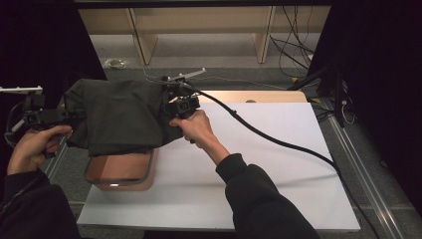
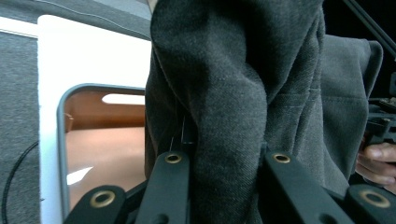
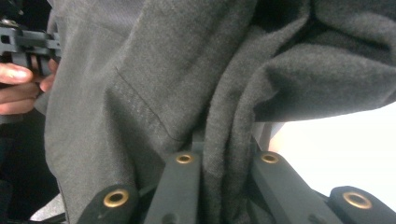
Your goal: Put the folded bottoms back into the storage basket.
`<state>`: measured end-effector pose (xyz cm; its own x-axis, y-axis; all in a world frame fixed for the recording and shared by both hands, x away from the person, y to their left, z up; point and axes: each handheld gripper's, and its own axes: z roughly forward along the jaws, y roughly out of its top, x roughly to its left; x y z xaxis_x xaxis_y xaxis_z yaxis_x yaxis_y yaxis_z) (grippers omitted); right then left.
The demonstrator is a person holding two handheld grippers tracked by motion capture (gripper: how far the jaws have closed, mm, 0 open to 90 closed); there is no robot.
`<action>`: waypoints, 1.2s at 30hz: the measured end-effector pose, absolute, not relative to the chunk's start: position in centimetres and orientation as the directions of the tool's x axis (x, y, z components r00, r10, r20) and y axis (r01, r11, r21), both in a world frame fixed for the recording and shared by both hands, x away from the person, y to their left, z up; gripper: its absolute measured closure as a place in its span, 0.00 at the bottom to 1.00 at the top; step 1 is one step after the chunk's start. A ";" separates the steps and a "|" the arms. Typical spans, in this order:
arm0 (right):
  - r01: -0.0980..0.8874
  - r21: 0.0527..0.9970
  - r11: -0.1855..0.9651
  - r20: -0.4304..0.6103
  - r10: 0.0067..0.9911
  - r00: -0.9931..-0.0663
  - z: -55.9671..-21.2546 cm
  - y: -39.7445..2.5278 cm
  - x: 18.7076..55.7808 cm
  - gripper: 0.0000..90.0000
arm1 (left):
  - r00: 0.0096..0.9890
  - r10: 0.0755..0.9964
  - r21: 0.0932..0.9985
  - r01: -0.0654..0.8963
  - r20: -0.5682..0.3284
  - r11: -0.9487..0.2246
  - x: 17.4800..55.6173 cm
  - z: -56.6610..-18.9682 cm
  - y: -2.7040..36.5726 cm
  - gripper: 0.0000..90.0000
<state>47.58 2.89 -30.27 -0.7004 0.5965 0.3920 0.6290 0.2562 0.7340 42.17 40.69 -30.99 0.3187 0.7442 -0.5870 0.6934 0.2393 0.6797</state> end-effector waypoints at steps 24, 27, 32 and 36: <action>0.668 0.679 0.306 0.407 0.600 -0.689 -33.6 6.4 47.7 0.94 | 0.213 0.757 0.600 0.750 -0.617 0.278 43.0 -34.1 42.9 0.86; 0.679 0.666 0.309 0.417 0.601 -0.682 -34.1 6.8 47.8 0.94 | 0.198 0.760 0.592 0.753 -0.619 0.286 43.1 -34.4 43.1 0.86; 0.683 0.654 0.325 0.409 0.608 -0.681 -34.8 7.0 47.7 0.94 | 0.178 0.763 0.568 0.773 -0.622 0.283 43.6 -35.4 42.9 0.85; 0.689 0.642 0.336 0.404 0.616 -0.677 -35.3 7.1 47.8 0.93 | 0.164 0.765 0.551 0.786 -0.622 0.280 44.0 -36.1 42.6 0.85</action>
